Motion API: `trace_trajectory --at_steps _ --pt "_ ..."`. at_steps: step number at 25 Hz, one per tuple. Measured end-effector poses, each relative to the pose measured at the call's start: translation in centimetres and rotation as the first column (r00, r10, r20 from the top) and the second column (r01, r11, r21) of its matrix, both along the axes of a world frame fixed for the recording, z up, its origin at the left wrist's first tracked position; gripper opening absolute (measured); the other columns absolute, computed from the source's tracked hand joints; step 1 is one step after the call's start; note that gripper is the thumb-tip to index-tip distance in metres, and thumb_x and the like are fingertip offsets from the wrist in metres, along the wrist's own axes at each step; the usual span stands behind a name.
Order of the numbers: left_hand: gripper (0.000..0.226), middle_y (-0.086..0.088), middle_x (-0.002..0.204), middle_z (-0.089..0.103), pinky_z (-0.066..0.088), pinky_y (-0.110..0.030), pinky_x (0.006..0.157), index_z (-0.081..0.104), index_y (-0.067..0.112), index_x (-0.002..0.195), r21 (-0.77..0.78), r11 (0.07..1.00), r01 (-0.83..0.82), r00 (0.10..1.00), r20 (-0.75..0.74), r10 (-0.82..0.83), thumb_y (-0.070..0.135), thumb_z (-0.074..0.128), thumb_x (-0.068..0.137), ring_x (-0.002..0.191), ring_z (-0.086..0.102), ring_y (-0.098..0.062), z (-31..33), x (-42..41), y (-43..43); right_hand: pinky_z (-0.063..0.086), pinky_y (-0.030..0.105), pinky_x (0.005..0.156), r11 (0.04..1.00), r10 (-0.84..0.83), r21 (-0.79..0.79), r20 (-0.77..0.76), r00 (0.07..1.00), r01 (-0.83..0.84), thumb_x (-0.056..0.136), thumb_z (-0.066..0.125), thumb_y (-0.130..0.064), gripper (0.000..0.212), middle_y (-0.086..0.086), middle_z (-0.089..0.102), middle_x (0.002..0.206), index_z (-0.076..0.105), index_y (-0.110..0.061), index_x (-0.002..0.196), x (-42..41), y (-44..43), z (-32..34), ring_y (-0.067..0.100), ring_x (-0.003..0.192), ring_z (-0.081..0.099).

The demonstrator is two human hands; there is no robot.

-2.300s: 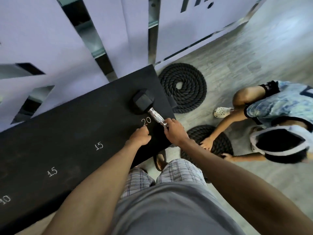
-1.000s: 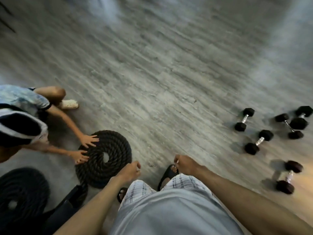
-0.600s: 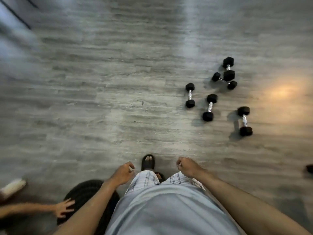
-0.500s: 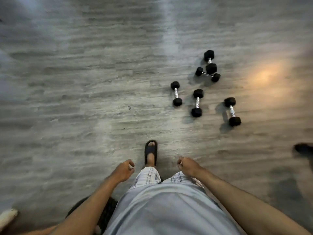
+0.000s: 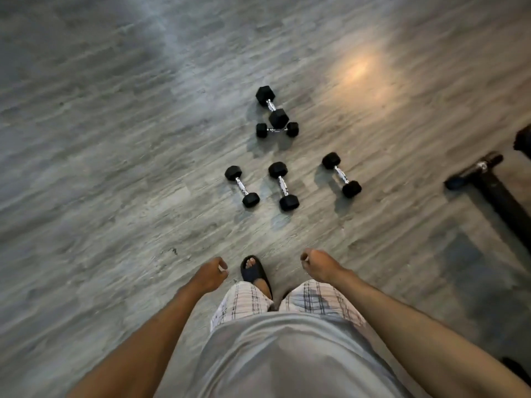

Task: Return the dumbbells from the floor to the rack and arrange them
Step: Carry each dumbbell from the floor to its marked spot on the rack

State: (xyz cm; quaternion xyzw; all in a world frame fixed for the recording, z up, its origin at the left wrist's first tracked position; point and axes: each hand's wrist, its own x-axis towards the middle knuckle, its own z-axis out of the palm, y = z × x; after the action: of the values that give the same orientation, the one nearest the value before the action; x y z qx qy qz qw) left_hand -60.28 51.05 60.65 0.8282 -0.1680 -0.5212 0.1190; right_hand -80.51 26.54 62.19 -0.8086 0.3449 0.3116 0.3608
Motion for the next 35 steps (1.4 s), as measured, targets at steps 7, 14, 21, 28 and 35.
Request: trace_trajectory --at_steps 7,14,21,28,35 --pt "0.023 -0.014 0.102 0.067 0.053 -0.037 0.082 0.058 0.011 0.112 -0.017 0.984 0.176 0.983 -0.056 -0.177 0.023 0.058 0.093 0.086 0.063 -0.024 -3.0 7.1 -12.2 0.052 0.043 0.087 0.995 -0.079 0.054 0.022 0.997 0.078 0.089 0.049 -0.024 0.023 0.014 0.068 0.103 0.060 -0.011 0.104 7.4 -6.6 -3.1 0.033 0.101 0.063" --pt "0.023 -0.017 0.105 0.069 0.054 -0.035 0.077 0.057 0.006 0.115 -0.012 0.998 0.062 0.987 -0.146 -0.063 0.019 0.055 0.095 0.080 0.065 -0.021 -8.0 9.7 -26.2 0.052 0.030 0.078 0.988 -0.084 0.126 -0.041 0.996 0.089 0.091 0.050 -0.025 0.021 0.018 0.066 0.103 0.061 -0.011 0.102 12.5 -16.6 -10.0 0.030 0.092 0.066" --pt "0.008 -0.013 0.095 0.068 0.056 -0.042 0.086 0.057 0.014 0.101 -0.048 0.998 -0.031 0.986 -0.167 0.023 0.016 0.058 0.093 0.079 0.067 -0.026 -21.1 13.4 -37.4 0.053 0.044 0.084 0.983 -0.095 0.154 -0.051 0.994 0.102 0.090 0.049 -0.022 0.016 0.010 0.070 0.095 0.061 -0.016 0.099 17.8 -25.3 -22.5 0.029 0.092 0.065" --pt "0.013 -0.014 0.081 0.063 0.044 -0.013 0.040 0.053 0.001 0.109 -0.008 0.964 -0.266 0.937 -0.237 0.257 0.007 0.050 0.097 0.057 0.056 -0.015 -42.2 17.8 -45.1 0.049 0.038 0.085 0.985 -0.134 0.095 -0.080 0.988 0.141 0.092 0.051 -0.022 0.023 0.018 0.068 0.109 0.060 -0.009 0.109 23.0 -28.9 -43.9 0.035 0.105 0.062" --pt "0.027 -0.009 0.074 0.056 0.036 -0.017 0.041 0.052 0.008 0.099 0.068 0.715 -0.696 0.677 -0.268 0.685 0.016 0.068 0.079 0.048 0.053 -0.008 -59.7 17.7 -49.2 0.043 0.040 0.101 0.927 -0.350 0.111 -0.077 0.934 0.357 0.085 0.063 -0.028 0.056 0.021 0.053 0.131 0.044 -0.002 0.131 25.6 -29.8 -61.3 0.037 0.125 0.048"
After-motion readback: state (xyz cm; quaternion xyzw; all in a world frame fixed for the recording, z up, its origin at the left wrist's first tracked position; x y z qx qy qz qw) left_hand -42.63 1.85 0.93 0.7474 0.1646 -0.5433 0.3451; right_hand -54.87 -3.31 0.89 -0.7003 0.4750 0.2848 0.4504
